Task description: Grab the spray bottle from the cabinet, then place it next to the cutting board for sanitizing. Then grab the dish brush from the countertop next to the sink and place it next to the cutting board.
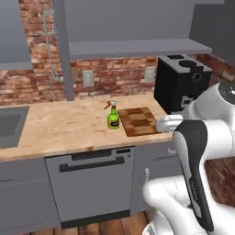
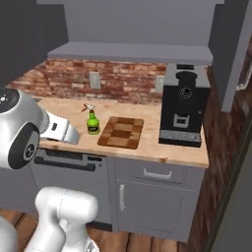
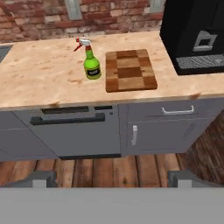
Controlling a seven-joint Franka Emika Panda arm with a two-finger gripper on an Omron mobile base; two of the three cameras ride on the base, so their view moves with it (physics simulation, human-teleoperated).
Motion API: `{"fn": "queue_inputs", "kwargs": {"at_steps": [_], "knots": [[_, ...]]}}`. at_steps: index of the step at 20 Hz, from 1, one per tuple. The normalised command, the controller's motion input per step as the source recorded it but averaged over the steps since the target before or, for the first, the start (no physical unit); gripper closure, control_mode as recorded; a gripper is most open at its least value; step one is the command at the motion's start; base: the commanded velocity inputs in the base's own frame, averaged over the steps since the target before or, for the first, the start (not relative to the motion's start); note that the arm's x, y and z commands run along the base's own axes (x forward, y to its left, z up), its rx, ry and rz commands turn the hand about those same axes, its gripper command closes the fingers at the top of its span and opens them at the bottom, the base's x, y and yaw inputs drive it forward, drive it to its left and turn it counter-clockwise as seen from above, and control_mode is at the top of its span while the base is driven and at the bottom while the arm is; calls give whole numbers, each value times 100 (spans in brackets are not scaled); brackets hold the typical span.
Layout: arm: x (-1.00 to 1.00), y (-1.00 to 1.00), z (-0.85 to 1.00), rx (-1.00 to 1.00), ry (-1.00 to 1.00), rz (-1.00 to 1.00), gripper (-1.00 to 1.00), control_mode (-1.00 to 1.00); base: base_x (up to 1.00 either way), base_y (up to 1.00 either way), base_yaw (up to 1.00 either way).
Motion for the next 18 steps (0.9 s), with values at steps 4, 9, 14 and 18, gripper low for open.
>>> {"fn": "queue_inputs", "kwargs": {"at_steps": [4, 9, 14, 18], "knots": [[0, 0, 0, 0, 0, 0, -100, 100, -69, 100, 6], [0, 0, 0, 0, 0, 0, -100, 100, -1, 100, 2], [0, 0, 0, 0, 0, 0, -100, 100, 23, 100, 0], [0, 0, 0, 0, 0, 0, -100, 100, 41, 100, 0]]}}
